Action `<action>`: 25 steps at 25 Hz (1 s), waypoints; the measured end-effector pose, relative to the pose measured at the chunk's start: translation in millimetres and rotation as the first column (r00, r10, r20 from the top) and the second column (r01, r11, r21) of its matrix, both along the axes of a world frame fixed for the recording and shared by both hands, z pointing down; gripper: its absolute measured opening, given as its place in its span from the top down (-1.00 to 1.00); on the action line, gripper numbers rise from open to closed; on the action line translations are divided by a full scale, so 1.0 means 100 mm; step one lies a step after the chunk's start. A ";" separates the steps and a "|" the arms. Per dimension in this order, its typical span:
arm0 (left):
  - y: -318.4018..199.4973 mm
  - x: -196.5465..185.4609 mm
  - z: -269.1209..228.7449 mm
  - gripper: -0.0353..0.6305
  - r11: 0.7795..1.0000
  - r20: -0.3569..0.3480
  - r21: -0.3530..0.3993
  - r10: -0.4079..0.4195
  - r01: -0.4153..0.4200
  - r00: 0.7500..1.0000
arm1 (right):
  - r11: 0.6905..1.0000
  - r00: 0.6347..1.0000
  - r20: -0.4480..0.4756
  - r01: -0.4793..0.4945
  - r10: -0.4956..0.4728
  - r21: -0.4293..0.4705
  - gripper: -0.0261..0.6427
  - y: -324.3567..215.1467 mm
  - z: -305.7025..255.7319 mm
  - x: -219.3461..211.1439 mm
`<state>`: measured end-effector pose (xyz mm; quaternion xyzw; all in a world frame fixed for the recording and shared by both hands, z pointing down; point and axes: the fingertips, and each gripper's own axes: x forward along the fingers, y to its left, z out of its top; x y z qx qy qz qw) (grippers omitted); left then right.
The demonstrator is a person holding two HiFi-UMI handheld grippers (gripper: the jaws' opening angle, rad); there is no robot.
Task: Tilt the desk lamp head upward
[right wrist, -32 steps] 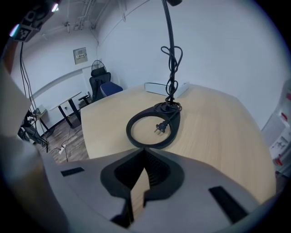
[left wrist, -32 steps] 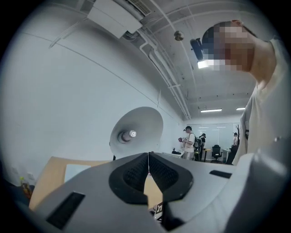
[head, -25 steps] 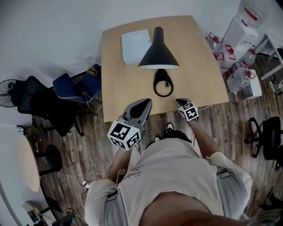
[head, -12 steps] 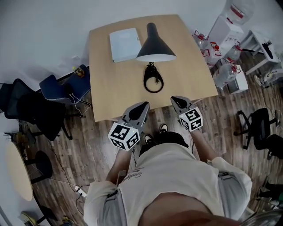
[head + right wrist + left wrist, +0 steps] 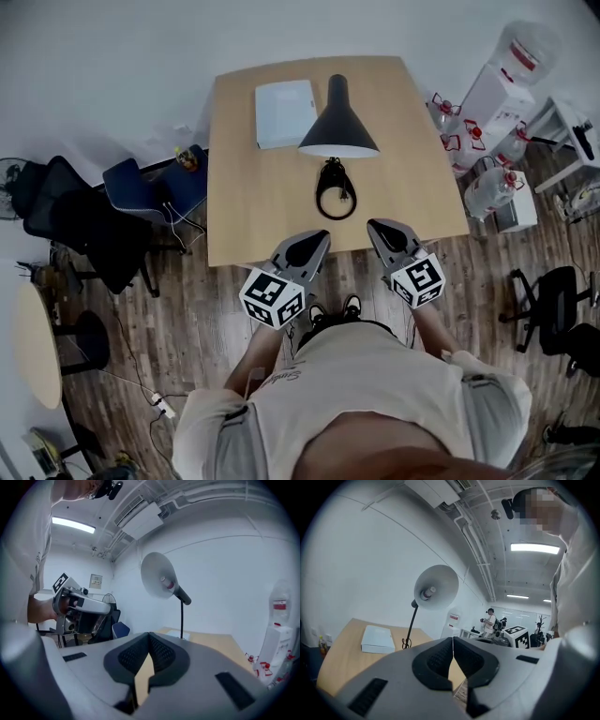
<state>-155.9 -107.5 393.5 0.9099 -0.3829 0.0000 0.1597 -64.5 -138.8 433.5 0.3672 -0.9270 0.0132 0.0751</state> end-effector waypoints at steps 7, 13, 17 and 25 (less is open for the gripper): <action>-0.08 -0.01 -0.27 0.84 0.997 0.005 0.065 -0.032 0.031 0.999 | 0.989 0.998 0.046 0.041 -0.048 0.140 0.94 0.00 -0.60 -0.05; -0.08 -0.01 -0.46 0.85 0.992 -0.003 0.109 -0.063 0.062 0.998 | 0.976 0.995 0.057 0.067 -0.080 0.206 0.94 0.06 -0.97 -0.03; -0.14 -0.12 -0.61 0.85 0.979 0.056 0.177 -0.115 0.103 0.992 | 0.971 0.994 0.059 0.077 -0.092 0.226 0.94 0.06 -1.11 -0.08; -0.13 -0.12 -0.62 0.84 0.966 0.155 0.225 -0.166 0.129 0.974 | 0.970 0.989 0.091 0.094 -0.117 0.222 0.94 0.17 -1.12 -0.15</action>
